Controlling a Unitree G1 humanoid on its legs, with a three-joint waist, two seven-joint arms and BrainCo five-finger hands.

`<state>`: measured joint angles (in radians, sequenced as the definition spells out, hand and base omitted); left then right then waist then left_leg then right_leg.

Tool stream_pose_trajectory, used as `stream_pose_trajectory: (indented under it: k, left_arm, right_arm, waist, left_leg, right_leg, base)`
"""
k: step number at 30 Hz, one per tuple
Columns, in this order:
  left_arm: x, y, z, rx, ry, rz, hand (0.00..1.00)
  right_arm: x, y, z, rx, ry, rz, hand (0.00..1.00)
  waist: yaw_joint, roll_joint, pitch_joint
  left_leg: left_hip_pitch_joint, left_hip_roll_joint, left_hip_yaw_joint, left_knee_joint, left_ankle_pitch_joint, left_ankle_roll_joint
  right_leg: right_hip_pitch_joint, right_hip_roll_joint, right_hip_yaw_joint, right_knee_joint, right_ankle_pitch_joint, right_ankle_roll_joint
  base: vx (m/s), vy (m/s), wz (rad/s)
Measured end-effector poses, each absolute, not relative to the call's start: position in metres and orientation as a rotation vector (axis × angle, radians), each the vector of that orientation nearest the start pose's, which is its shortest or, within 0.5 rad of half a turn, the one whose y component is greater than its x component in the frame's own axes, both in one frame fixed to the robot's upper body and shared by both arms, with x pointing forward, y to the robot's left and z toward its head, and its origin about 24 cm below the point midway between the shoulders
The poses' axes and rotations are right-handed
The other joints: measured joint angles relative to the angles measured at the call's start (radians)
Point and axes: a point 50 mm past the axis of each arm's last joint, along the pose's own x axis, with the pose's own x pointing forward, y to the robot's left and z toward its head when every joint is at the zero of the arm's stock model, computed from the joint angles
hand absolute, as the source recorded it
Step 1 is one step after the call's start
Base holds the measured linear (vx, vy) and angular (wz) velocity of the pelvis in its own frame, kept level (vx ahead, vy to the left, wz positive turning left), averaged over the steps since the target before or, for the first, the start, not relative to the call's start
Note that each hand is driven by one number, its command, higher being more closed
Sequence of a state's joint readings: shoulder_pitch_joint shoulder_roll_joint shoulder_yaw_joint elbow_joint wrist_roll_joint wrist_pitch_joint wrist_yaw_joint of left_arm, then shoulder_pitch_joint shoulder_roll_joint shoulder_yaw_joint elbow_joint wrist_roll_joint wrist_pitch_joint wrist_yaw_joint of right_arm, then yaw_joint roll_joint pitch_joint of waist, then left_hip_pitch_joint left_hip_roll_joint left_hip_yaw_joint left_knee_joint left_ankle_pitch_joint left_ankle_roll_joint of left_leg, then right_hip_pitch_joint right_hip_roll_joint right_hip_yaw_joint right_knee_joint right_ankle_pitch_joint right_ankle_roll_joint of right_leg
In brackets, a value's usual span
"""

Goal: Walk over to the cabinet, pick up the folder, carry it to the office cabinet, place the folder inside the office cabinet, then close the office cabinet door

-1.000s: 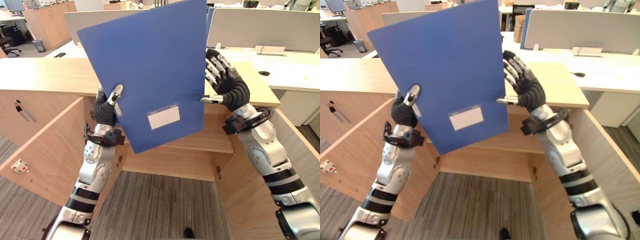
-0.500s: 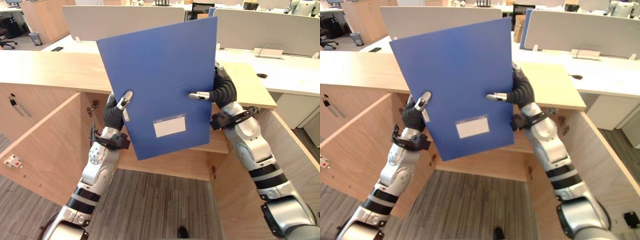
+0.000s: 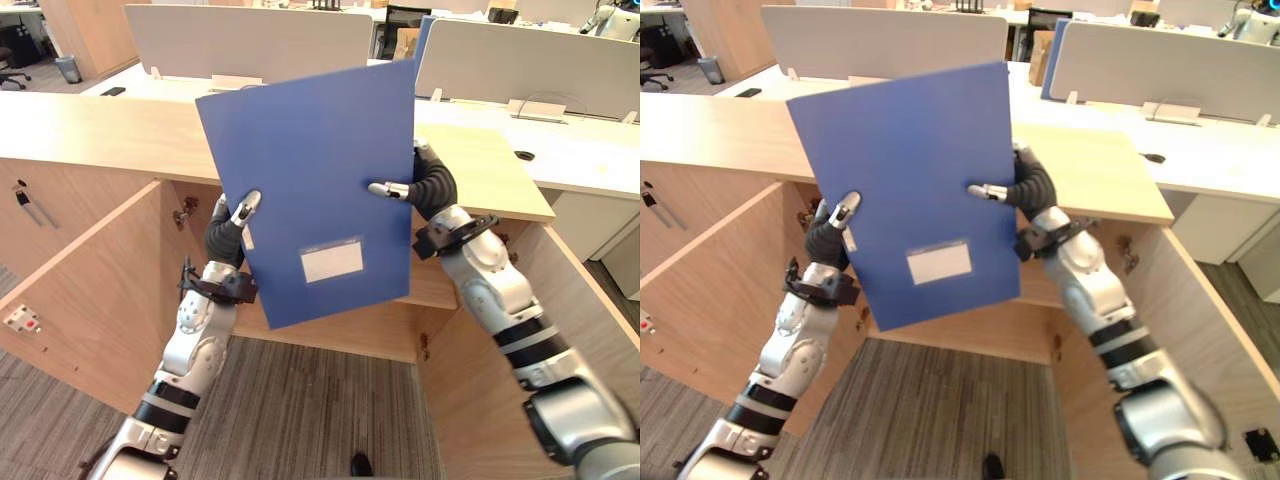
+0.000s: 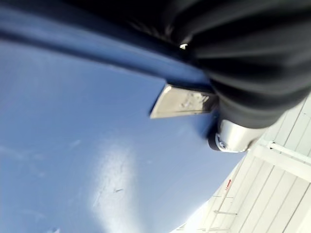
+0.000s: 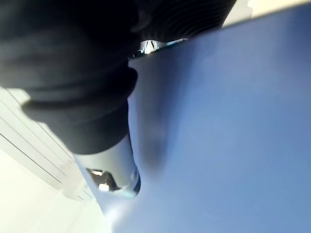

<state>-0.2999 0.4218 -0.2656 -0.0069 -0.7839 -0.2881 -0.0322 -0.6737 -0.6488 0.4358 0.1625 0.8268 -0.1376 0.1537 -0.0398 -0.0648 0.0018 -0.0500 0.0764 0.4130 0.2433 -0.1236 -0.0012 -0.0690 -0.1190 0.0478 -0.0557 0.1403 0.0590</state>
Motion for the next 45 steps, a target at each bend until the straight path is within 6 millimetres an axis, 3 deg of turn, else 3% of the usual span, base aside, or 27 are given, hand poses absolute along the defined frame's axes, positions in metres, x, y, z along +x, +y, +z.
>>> stream_pose_trajectory:
  k: [8,9,11,17,20,24,31,33,34,37,40,45]
  left_arm:
    - [0.29,0.155,0.138,-0.351,-0.395,-0.396,1.0]
    - [0.29,0.153,0.138,-0.351,-0.391,-0.406,0.0]
    - [0.289,0.152,0.137,-0.362,-0.387,-0.425,0.0]
    - [0.288,0.15,0.137,-0.392,-0.386,-0.484,0.0]
    - [0.286,0.148,0.131,-0.407,-0.361,-0.499,0.0]
    - [0.274,0.152,0.107,-0.452,-0.284,-0.464,0.0]
    - [0.247,0.159,0.061,-0.504,-0.128,-0.39,0.0]
    - [0.241,0.169,0.046,-0.509,-0.088,-0.32,0.0]
    - [0.234,0.187,0.028,-0.484,-0.028,-0.221,0.0]
    - [0.214,0.215,-0.006,-0.437,0.108,-0.068,0.0]
    - [0.197,0.219,-0.025,-0.414,0.2,-0.026,0.0]
    - [0.165,0.219,-0.069,-0.319,0.444,-0.012,0.0]
  right_arm:
    - [0.333,-0.152,0.183,0.103,-0.26,0.644,1.0]
    - [0.332,-0.153,0.178,0.124,-0.244,0.645,1.0]
    - [0.329,-0.156,0.168,0.16,-0.208,0.643,1.0]
    - [0.305,-0.162,0.104,0.25,0.016,0.657,1.0]
    - [0.292,-0.162,0.088,0.3,0.058,0.653,1.0]
    - [0.277,-0.158,0.07,0.386,0.086,0.642,1.0]
    - [0.247,-0.164,0.039,0.379,0.177,0.616,1.0]
    - [0.24,-0.173,0.034,0.374,0.196,0.596,1.0]
    - [0.235,-0.178,0.039,0.375,0.17,0.615,1.0]
    - [0.236,-0.184,0.062,0.282,0.076,0.677,1.0]
    - [0.237,-0.193,0.068,0.128,0.071,0.695,1.0]
    - [0.233,-0.208,0.05,-0.111,0.199,0.73,1.0]
  waist:
    - [0.004,-0.014,-0.006]
    - [0.004,-0.014,-0.006]
    - [0.006,-0.014,-0.006]
    - [0.019,-0.015,-0.005]
    - [0.017,-0.015,-0.005]
    - [0.008,-0.013,-0.004]
    - [0.011,-0.01,0.014]
    - [0.012,-0.008,0.016]
    - [0.009,-0.006,0.017]
    - [0.005,-0.003,0.02]
    - [0.014,-0.002,0.021]
    - [0.033,0.01,0.028]
  left_leg:
    - [0.0,0.0,-0.021,-0.013,0.001,-0.003]
    - [0.001,0.0,-0.024,-0.013,0.0,-0.003]
    - [0.002,0.002,-0.027,-0.013,0.0,-0.004]
    - [0.001,0.01,-0.027,-0.012,0.0,-0.008]
    - [0.001,0.011,-0.027,-0.013,0.001,-0.01]
    - [0.002,0.01,-0.026,-0.013,0.001,-0.011]
    - [0.01,0.007,-0.026,-0.023,0.001,-0.012]
    - [0.018,0.005,-0.026,-0.03,0.001,-0.012]
    - [0.018,0.005,-0.027,-0.032,0.0,-0.012]
    - [0.019,0.003,-0.028,-0.036,0.001,-0.013]
    - [0.021,-0.003,-0.031,-0.044,0.001,-0.012]
    - [0.02,-0.011,-0.047,-0.051,0.005,-0.008]
  right_leg:
    - [0.011,0.002,-0.017,-0.011,0.001,0.0]
    - [0.013,0.003,-0.018,-0.012,0.001,0.0]
    - [0.015,0.004,-0.018,-0.012,0.001,0.0]
    - [0.018,0.007,-0.018,-0.019,0.0,-0.001]
    - [0.02,0.009,-0.018,-0.021,0.0,-0.001]
    - [0.021,0.011,-0.017,-0.024,0.0,-0.001]
    - [0.022,0.011,-0.017,-0.014,-0.01,-0.009]
    - [0.021,0.01,-0.017,0.0,-0.022,-0.011]
    - [0.016,0.01,-0.017,0.008,-0.029,-0.008]
    - [0.014,0.009,-0.018,0.013,-0.034,-0.004]
    - [0.014,0.006,-0.021,0.014,-0.036,-0.001]
    - [0.016,-0.001,-0.049,0.02,-0.039,0.002]
  base:
    - [0.05,0.025,0.07]
    - [0.03,0.025,0.06]
    - [0.01,0.011,0.02]
    - [0.0,0.0,0.0]
    - [0.0,0.0,0.0]
    - [0.0,0.0,0.0]
    - [0.0,0.0,0.0]
    - [0.0,0.0,0.0]
    - [0.0,0.0,0.0]
    - [0.01,0.005,0.01]
    - [0.04,0.02,0.05]
    - [0.04,0.017,0.11]
